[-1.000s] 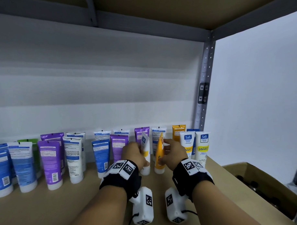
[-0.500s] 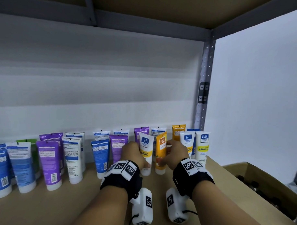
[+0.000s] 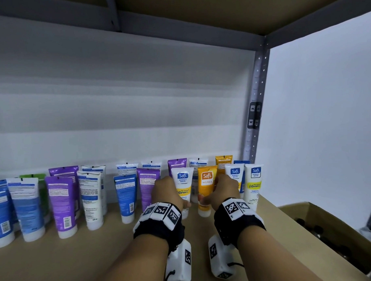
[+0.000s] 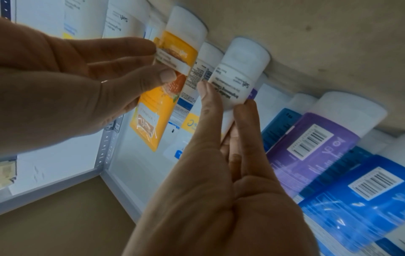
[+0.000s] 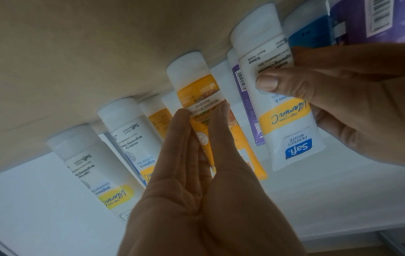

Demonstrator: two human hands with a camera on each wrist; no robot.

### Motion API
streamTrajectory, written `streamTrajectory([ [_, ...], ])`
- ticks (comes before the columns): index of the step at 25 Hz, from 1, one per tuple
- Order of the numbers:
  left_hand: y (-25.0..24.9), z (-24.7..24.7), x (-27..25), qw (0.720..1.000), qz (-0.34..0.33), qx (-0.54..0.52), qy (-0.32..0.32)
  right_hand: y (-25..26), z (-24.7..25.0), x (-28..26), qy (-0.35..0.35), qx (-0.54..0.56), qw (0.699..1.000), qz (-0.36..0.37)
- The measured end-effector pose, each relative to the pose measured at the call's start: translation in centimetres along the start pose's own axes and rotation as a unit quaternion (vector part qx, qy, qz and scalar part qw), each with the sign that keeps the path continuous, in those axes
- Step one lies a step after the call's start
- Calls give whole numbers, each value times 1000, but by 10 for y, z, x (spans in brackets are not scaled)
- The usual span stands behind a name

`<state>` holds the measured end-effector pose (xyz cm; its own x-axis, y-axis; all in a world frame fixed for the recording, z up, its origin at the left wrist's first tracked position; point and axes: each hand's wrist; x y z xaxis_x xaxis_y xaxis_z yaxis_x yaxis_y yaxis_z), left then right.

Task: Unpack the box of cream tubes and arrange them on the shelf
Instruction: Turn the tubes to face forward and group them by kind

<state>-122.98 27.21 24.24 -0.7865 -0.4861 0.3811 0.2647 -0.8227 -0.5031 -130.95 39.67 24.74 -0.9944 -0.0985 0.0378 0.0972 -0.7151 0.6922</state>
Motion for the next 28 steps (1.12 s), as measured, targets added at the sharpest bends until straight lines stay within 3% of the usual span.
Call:
streamTrajectory([
  [8,-3,6,-3,999,-12,-27,17,2,0,4,-4,-15,1000,-16],
  [14,5,28,-4,998,12,-14,68,8,13,-7,29,-73,996,-41],
  [19,19,46,-27,990,13,-11,140,22,11,-30,18,-110,993,-40],
  [24,52,80,-52,993,84,41,71,43,-7,-59,53,-96,994,11],
  [28,76,95,-61,994,104,27,6,64,-35,-73,94,-29,994,46],
])
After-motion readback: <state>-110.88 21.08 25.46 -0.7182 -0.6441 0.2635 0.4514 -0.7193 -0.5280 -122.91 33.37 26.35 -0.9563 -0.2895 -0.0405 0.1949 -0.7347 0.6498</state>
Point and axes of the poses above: each hand's wrist, its own x-axis towards the middle knuckle, its own z-axis out of the back of the hand, y = z × x, and after that the axes turned 12 degrees about -z, right-handed
